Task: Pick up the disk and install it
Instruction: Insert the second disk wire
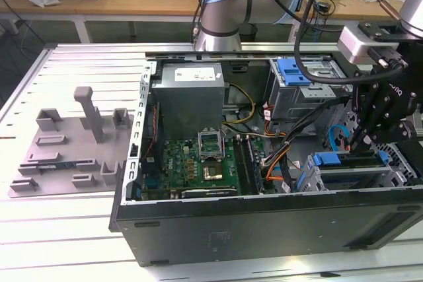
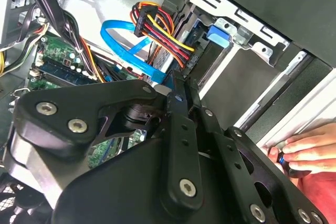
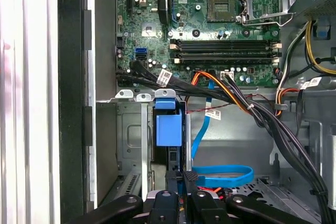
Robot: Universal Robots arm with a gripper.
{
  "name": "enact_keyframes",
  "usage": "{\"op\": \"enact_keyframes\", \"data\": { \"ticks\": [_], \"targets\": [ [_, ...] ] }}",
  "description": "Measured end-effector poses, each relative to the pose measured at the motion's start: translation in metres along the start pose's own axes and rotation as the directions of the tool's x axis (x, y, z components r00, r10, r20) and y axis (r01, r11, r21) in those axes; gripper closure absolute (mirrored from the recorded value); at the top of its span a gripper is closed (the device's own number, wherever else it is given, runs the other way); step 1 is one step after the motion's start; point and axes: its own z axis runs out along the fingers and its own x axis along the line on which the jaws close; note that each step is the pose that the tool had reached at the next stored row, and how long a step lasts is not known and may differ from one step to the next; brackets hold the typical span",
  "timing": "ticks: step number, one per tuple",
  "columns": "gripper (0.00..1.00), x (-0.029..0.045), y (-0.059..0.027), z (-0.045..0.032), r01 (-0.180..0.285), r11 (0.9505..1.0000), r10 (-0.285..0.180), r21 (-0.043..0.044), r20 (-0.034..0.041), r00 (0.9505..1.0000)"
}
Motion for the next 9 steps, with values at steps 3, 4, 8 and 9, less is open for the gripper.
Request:
{"op": "enact_keyframes", "data": {
  "ticks": [3,4,8,9],
  "targets": [
    [0.84,0.0001,0.0,0.0006,0.0,1.0,0.0,-0.0001,0.0002,1.0],
    [0.84,0.0001,0.0,0.0009,0.0,1.0,0.0,-0.0001,0.0003,1.0],
    [0.84,0.0001,-0.0001,0.0024,0.0,1.0,0.0,-0.0001,0.0009,1.0],
    [0.84,0.0001,-0.0001,0.0027,0.0,1.0,0.0,-0.0001,0.0009,1.0]
  ]
}}
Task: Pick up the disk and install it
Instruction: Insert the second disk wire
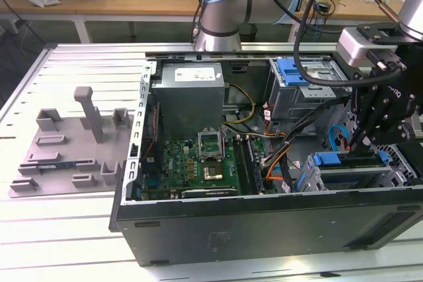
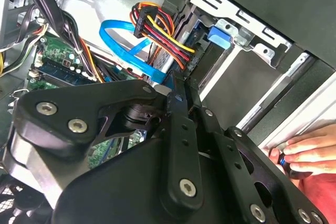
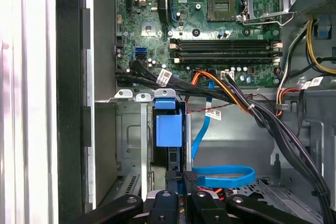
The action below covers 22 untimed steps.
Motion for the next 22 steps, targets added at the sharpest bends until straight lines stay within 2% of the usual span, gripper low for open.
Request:
{"op": "enact_keyframes", "data": {
  "ticks": [22],
  "targets": [
    [0.84,-0.0003,-0.0002,0.0092,0.0,1.0,0.0,0.0,0.0014,1.0]
  ]
}}
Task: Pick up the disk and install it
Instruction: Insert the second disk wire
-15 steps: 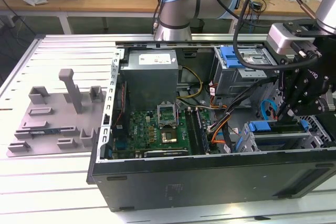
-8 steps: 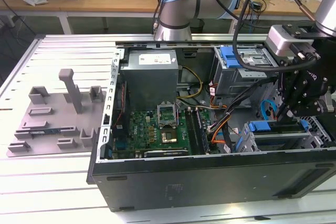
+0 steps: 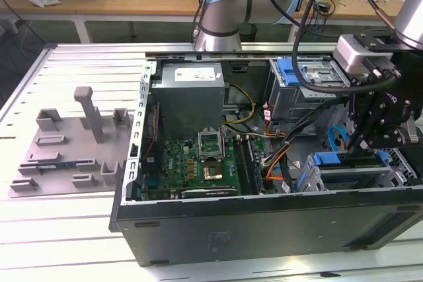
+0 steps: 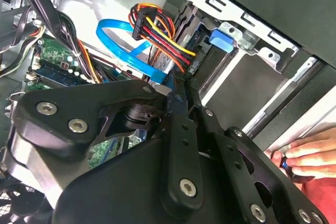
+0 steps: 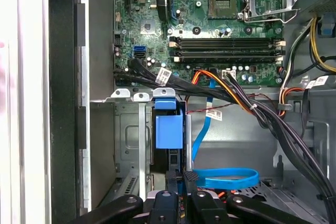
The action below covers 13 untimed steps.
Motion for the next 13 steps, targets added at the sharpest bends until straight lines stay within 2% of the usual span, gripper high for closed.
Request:
{"op": "enact_keyframes", "data": {
  "ticks": [7,8,9,10,11,13],
  "targets": [
    [0.84,0.0,0.0,0.0019,0.0,1.0,0.0,0.0001,0.0008,1.0],
    [0.83,0.0,0.0,0.0021,0.0,1.0,0.0,0.0001,0.0013,1.0],
    [0.77,-0.0001,0.0,0.0022,0.0,1.0,0.0,0.0001,0.0016,1.0],
    [0.77,-0.0001,0.0,0.0025,0.0,1.0,0.0,0.0,0.0023,1.0],
    [0.7,-0.0001,0.0001,0.002,0.0,1.0,0.0,0.0001,0.0016,1.0],
    [0.7,0.0,0.0003,0.0013,0.0,1.0,0.0,0.0001,0.001,1.0]
  ]
}}
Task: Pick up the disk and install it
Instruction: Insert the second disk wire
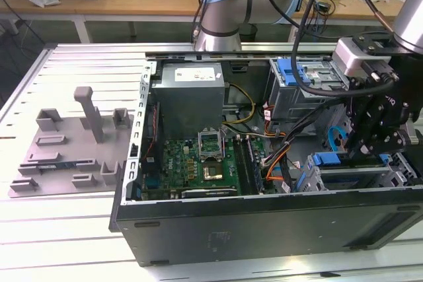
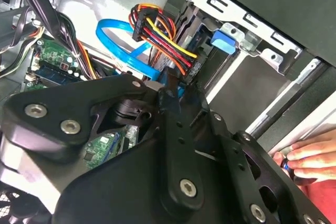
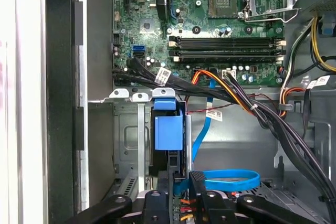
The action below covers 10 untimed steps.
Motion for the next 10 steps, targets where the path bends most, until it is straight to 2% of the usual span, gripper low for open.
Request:
{"op": "enact_keyframes", "data": {
  "ticks": [4,6,9,10],
  "targets": [
    [0.7,0.0002,0.001,-0.0039,0.0,1.0,0.0,0.0,-0.0003,1.0],
    [0.7,0.0005,0.0029,-0.0123,0.0,1.0,0.0,0.0,-0.0014,1.0],
    [0.7,0.001,0.0061,-0.024,0.0,1.0,0.0,0.0013,-0.0072,1.0],
    [0.7,0.0016,0.0158,-0.0389,-0.001,1.0,0.001,0.0063,-0.0266,0.9996]
  ]
}}
